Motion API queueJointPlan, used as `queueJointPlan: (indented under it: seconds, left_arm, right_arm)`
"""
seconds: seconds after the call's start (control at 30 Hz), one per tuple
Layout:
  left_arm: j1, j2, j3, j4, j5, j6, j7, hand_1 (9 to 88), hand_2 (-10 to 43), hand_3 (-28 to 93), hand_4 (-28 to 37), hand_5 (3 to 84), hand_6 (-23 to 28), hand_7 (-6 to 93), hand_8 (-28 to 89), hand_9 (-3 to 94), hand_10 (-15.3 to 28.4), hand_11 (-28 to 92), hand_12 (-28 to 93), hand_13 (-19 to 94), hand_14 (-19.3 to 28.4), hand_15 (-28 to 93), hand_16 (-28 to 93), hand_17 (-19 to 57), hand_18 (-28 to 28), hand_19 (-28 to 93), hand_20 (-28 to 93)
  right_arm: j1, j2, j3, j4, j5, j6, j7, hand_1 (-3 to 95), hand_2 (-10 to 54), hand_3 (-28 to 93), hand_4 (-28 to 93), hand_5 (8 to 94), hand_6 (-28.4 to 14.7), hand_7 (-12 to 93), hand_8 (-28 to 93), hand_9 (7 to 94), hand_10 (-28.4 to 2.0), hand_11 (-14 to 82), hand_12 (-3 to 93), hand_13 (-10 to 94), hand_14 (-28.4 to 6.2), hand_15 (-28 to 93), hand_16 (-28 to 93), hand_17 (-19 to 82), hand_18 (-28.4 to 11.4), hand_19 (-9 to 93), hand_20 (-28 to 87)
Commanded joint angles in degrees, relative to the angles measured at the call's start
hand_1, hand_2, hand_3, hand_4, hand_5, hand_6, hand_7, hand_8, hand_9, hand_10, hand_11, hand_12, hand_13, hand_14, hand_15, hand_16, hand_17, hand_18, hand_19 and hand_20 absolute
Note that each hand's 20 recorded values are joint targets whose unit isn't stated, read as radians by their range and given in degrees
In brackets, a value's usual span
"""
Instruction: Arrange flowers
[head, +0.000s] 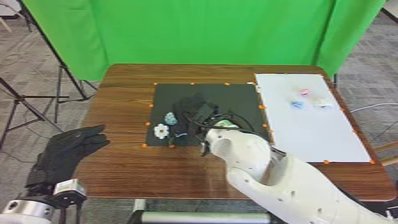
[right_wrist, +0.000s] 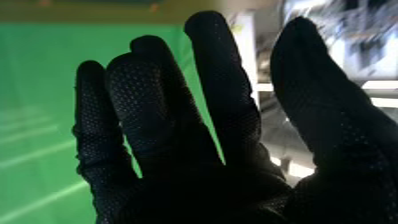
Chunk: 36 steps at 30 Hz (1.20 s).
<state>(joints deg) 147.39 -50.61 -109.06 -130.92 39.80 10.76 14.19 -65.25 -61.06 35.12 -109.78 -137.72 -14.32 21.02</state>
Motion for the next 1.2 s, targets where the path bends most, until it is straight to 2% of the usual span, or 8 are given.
queueJointPlan:
  seconds: [0.03,0.2,0.33,0.77,0.8,0.9,1.0,1.2]
  left_arm:
    - [0.40,-0.38,0.25,-0.18,-0.20,0.20,0.05,30.3,3.6,79,-14.8,53.6,16.1,14.8,-9,44.4,22.8,43,11,30,27.3,64,-14,-9.3,20.8,60,14]
    - [-1.05,-0.61,1.29,0.22,0.15,-0.48,-0.95,30.3,3.6,79,-14.8,53.6,16.1,14.8,-9,44.4,22.8,43,11,30,27.3,64,-14,-9.3,20.8,60,14]
    - [-0.68,-0.68,1.10,0.15,0.03,-0.23,-0.74,30.4,3.6,79,-14.9,53.5,16.2,14.8,-9,44.3,22.8,43,11,30,27.3,64,-14,-9.4,20.8,59,14]
    - [-2.79,-0.35,1.50,0.99,0.14,-1.11,-0.97,30.2,3.5,79,-14.7,53.5,16.1,14.8,-9,44.4,22.8,43,11,30,27.3,64,-14,-9.4,20.8,59,14]
    - [-2.65,-0.15,1.58,1.02,-0.37,-0.98,-0.59,30.3,3.5,79,-14.8,53.5,16.1,14.9,-9,44.3,22.7,43,11,30,27.2,64,-14,-9.4,20.8,59,14]
    - [-2.84,0.12,1.99,1.33,-3.59,-1.67,1.19,30.3,3.4,79,-14.8,53.5,16.1,14.9,-9,44.3,22.8,43,11,30,27.3,64,-14,-9.4,20.8,59,14]
    - [-3.09,0.13,1.82,1.35,-2.54,-1.69,0.69,30.3,3.4,79,-14.7,53.5,16.1,14.8,-9,44.3,22.8,43,11,30,27.3,64,-14,-9.4,20.8,60,14]
    - [-3.10,0.37,1.97,1.41,-2.91,-1.77,1.03,30.3,3.5,79,-14.7,53.5,16.1,14.9,-9,44.3,22.8,43,11,30,27.3,64,-14,-9.3,20.8,60,14]
  right_arm:
    - [-2.07,-0.62,-0.34,0.74,-1.01,-2.71,-1.87,32.2,-5.8,83,-26,66.1,-2.0,23,-15,56.2,-19.9,23.4,17.6,55,-15.0,78,17,20,-23.2,81,6]
    - [-1.64,-1.55,-1.16,3.98,-2.65,-0.11,0.15,33.7,-7.2,84,-27,57.1,-3.0,20,-14,55.6,-19.4,24.1,17.4,55,-14.2,79,16,21,-22.8,81,8]
    - [-1.95,-1.20,-1.73,4.44,-3.90,2.35,0.83,35.4,-8.7,85,-27,53.2,-3.7,18,-13,55.6,-19.2,25.8,17.5,56,-13.9,79,16,21,-22.6,81,8]
    - [-3.11,-4.66,-3.01,7.82,-7.49,4.15,1.65,38.5,-9.5,84,-28,56.3,-2.4,19,-13,58.6,-18.2,27.5,17.0,59,-13.1,80,16,22,-22.9,81,9]
    - [-3.22,-4.97,-2.96,8.19,-8.15,4.27,1.47,38.5,-9.5,84,-28,56.6,-2.3,19,-13,58.9,-18.1,27.7,17.1,59,-13.1,80,16,22,-22.9,81,9]
    - [-3.33,-5.63,-2.94,8.84,-8.63,4.33,1.67,38.9,-9.5,84,-28,57.0,-2.2,19,-13,59.4,-17.9,28.1,17.1,59,-12.9,80,16,22,-23.0,81,9]
    - [-3.38,-5.62,-3.18,9.53,-9.46,5.24,2.10,39.5,-9.5,84,-28,57.9,-2.1,19,-13,60.3,-17.6,29.2,17.4,60,-12.8,80,17,22,-23.1,82,9]
    - [-2.85,-5.22,-4.32,11.56,-11.01,9.20,3.23,43.2,-9.5,83,-28,63.1,-1.9,21,-14,64.8,-15.0,32.4,17.9,63,-11.5,79,17,24,-22.5,82,9]
